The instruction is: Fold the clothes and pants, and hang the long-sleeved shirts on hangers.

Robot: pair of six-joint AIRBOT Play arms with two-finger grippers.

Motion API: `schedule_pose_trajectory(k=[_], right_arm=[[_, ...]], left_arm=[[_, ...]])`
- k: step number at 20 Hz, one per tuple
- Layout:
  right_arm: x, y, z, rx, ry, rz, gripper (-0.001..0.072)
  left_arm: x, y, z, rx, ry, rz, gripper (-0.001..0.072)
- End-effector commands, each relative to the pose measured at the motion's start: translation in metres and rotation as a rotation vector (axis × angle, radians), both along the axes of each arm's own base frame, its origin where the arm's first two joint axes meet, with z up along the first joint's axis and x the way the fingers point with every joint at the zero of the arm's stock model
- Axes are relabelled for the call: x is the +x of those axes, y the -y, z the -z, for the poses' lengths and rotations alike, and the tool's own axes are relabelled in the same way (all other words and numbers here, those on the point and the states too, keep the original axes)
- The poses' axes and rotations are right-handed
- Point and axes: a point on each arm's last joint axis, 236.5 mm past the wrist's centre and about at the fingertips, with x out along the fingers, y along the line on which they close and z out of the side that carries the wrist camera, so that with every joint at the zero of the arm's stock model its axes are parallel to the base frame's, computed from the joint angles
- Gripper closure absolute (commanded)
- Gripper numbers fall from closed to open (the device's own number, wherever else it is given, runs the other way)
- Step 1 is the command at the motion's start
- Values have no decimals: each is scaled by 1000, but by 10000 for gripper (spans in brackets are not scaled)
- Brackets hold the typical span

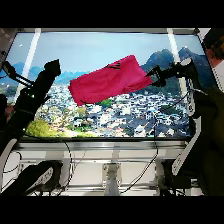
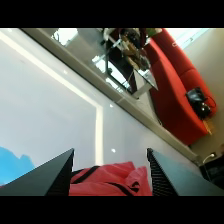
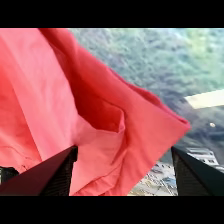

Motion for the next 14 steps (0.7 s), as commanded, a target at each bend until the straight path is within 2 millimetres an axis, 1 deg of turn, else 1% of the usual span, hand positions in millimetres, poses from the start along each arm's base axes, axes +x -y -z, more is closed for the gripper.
schedule_pose_trajectory(k=[1,3,4,6,9,11,14], right_arm=[[-10,6,-1,-2,-41,-16,44],[-23,7,1,-3,-83,-46,44],[-23,8,3,-11,-83,-48,44],[-13,1,2,-15,-46,-36,44],[6,-15,1,-23,21,-9,47],[12,-26,3,-32,46,-7,48],[22,-35,5,-44,79,5,51]], left_arm=[[0,0,0,-2,1,0,179],[0,0,0,-2,1,0,179],[0,0,0,-3,0,0,179],[0,0,0,-2,1,0,179],[0,0,0,-2,1,0,179],[0,0,0,-2,1,0,179],[0,0,0,-2,0,0,179]])
